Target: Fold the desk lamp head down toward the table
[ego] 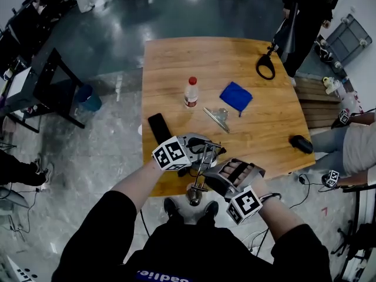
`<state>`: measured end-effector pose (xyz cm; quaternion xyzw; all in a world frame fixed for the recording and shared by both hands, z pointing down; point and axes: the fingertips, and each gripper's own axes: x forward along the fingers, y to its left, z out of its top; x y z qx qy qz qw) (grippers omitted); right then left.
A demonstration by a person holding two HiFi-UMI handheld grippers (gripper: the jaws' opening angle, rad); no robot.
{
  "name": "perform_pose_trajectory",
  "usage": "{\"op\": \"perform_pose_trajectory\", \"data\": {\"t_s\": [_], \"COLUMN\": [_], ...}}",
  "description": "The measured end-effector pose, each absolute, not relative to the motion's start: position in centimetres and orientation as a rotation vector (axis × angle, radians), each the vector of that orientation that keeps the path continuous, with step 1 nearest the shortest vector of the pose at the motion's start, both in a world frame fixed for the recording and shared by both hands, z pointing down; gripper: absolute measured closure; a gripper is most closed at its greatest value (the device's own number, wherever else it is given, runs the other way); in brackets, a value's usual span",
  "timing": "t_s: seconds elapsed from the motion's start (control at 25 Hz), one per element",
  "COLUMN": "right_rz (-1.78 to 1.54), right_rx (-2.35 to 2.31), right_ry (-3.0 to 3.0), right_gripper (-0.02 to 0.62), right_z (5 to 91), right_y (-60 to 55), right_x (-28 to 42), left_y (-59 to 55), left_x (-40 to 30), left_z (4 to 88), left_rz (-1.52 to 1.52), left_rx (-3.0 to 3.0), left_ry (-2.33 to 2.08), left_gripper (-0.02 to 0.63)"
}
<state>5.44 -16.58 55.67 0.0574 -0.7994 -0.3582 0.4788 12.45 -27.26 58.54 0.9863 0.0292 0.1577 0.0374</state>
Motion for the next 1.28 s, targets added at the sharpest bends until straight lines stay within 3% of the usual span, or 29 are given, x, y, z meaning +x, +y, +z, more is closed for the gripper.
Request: {"op": "perform_pose_trajectory", "data": {"t_s": [0.76,1.04,1.28], "right_rz": [-0.694,-0.660,-0.383], "right_rx": [0.173,0.322,0.604], "right_ry": [-1.993,-2.074,-2.300], "right_gripper": [0.491,0.494,0.494], "right_z": [58.9,54.9,51.9], "right_y": [-17.6,-17.7,-15.5], "right_x": [5.2,4.7,4.4], "left_y": [-27.3,-28.1,-29.3], "left_x": [12.0,9.1,4.5], "left_z": [58.8,59.0,56.0], "left_rz": [0.494,0.551,0.364], "left_rx": [3.035,3.056,2.991], "left_ry": [0.140,0.075,-0.172], "left_gripper": [0.482,0.482,0.482]}}
